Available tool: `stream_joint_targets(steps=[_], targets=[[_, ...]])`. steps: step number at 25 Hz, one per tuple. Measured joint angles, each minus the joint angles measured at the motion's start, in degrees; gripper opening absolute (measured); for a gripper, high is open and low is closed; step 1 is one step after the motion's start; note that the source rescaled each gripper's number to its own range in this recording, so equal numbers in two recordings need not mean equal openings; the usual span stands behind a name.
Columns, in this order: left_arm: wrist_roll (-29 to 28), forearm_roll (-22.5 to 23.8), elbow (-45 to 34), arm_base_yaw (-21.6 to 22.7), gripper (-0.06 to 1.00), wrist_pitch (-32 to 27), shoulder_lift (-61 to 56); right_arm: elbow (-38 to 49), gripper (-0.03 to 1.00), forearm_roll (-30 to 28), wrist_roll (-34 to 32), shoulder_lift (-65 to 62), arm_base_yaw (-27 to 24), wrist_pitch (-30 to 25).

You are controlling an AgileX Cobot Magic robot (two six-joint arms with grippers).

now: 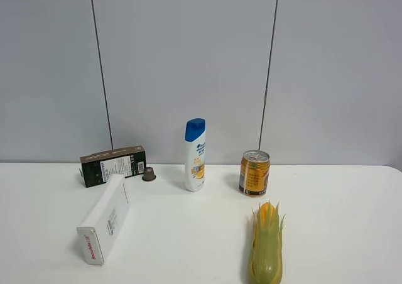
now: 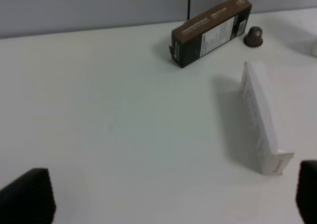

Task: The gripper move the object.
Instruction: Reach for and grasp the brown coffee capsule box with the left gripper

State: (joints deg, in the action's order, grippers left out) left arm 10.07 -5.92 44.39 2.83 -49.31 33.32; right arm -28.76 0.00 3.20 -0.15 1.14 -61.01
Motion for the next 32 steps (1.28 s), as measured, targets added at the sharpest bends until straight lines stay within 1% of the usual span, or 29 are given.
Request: stream_joint_targets(steps=[3,5,7,10,12,13,16,18,20,24,32], targets=[[6.8,-0.8,3.9,0.0,1.0,0.9,9.4,0.0,1.0,0.0,0.0,0.0,0.0,0.0],[12.6,-1.1,6.3,-0.1,1.0,1.6,15.2,0.0,1.0,0.0,0.0,0.0,0.0,0.0],[19.8,-1.3,7.7,-1.1,1.0,3.2,20.0,0.0,1.0,0.0,0.0,0.0,0.0,0.0],[28.4,-2.9,8.9,-4.6,1.0,6.4,25.9,0.0,1.0,0.0,0.0,0.0,0.0,0.0],[33.5,-5.0,8.9,-7.4,1.0,9.3,29.9,0.0,1.0,0.0,0.0,0.0,0.0,0.0],[34.8,-5.7,8.9,-8.9,1.0,10.9,32.0,0.0,1.0,0.0,0.0,0.0,0.0,0.0],[36.9,-7.1,9.0,-12.7,1.0,15.8,38.1,0.0,1.0,0.0,0.0,0.0,0.0,0.0],[37.2,-7.5,9.5,-14.5,1.0,19.7,42.3,0.0,1.0,0.0,0.0,0.0,0.0,0.0],[37.2,-7.6,10.7,-15.7,1.0,22.4,46.7,0.0,1.0,0.0,0.0,0.0,0.0,0.0],[37.2,-7.6,15.0,-16.6,1.0,24.0,53.8,0.0,1.0,0.0,0.0,0.0,0.0,0.0],[35.5,-2.4,22.4,-16.7,1.0,25.3,62.3,0.0,1.0,0.0,0.0,0.0,0.0,0.0]])
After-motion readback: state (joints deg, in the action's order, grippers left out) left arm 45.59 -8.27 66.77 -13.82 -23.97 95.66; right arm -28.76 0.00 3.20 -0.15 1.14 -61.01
